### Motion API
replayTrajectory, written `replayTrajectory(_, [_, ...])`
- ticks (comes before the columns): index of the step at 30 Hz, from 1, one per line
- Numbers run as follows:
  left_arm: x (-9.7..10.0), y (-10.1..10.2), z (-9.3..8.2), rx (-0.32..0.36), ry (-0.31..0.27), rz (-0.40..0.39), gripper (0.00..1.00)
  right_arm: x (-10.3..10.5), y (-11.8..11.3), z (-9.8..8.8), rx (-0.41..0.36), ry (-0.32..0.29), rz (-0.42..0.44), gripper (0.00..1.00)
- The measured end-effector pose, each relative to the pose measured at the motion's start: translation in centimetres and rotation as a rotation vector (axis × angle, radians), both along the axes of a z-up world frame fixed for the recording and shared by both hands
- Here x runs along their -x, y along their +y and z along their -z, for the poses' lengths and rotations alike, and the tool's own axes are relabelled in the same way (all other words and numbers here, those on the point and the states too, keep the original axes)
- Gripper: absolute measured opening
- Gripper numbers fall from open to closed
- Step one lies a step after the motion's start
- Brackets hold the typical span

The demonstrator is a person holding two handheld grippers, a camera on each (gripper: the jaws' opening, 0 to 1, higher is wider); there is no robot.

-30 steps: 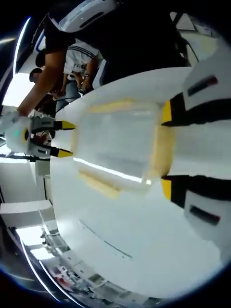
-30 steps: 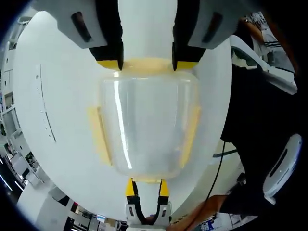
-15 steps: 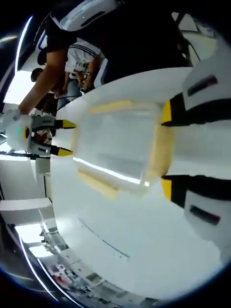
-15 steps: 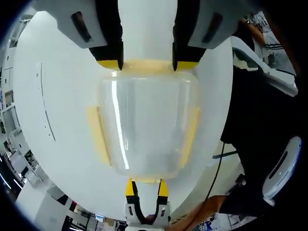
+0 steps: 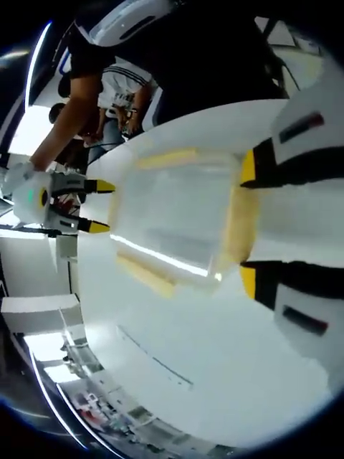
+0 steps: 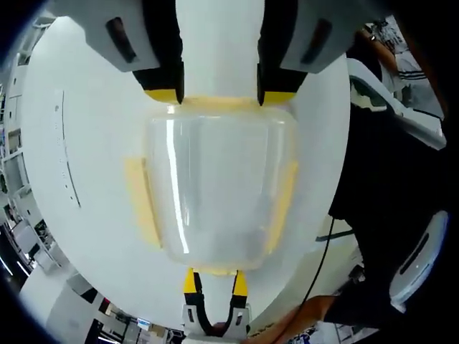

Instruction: Snap each plastic latch of the storage box into its locked position after aligning the lid with the box until every specified latch is closed and the lid sits flush.

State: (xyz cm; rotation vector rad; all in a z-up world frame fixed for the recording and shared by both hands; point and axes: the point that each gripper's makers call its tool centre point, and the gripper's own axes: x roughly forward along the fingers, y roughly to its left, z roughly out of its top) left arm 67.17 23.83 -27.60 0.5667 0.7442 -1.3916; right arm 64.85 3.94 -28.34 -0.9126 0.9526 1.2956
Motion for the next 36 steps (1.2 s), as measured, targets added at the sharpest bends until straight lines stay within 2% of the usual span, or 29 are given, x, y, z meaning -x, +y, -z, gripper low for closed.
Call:
replayTrajectory(6, [0.1, 0.1, 0.1, 0.021, 0.003, -0.018, 0.39, 0.1, -0.1, 0.0, -0.016, -0.018, 0.010, 0.40])
replayTrajectory(7, [0.1, 0.1, 0.1, 0.021, 0.003, -0.018, 0.39, 0.4, 0.0, 0.1, -0.023, -0.006, 0.018, 0.40])
replayTrajectory(21, [0.0, 0.1, 0.4, 0.048, 0.007, -0.061, 0.37, 0.1, -0.2, 0.5, -0.040, -0.046, -0.006, 0.40])
replayTrajectory(25, [0.0, 0.1, 0.4, 0.057, 0.021, -0.082, 0.33, 0.1, -0.2, 0.5, -0.044, -0.054, -0.008, 0.40])
replayTrajectory(26, [0.6, 0.1, 0.6, 0.057, 0.061, -0.097, 0.31, 0.1, -0.2, 0.6, -0.041, -0.060, -0.013, 0.40])
replayTrajectory(27, [0.3, 0.1, 0.7, 0.060, 0.035, -0.089, 0.31, -0.1, -0.2, 0.6, -0.036, -0.066, -0.017, 0.40])
replayTrajectory(28, [0.5, 0.1, 0.8, 0.060, 0.033, -0.090, 0.29, -0.2, -0.2, 0.6, -0.033, -0.070, -0.020, 0.40])
replayTrajectory(31, [1.0, 0.2, 1.3, 0.040, 0.064, -0.086, 0.21, -0.2, -0.2, 0.6, -0.011, -0.078, -0.030, 0.40])
replayTrajectory(33, [1.2, 0.1, 1.7, 0.033, 0.063, -0.079, 0.21, -0.2, -0.2, 0.6, 0.009, -0.077, -0.031, 0.40])
replayTrajectory(36, [0.9, 0.3, 1.3, 0.066, 0.063, -0.116, 0.25, -0.2, -0.3, 0.7, 0.007, -0.073, -0.023, 0.41])
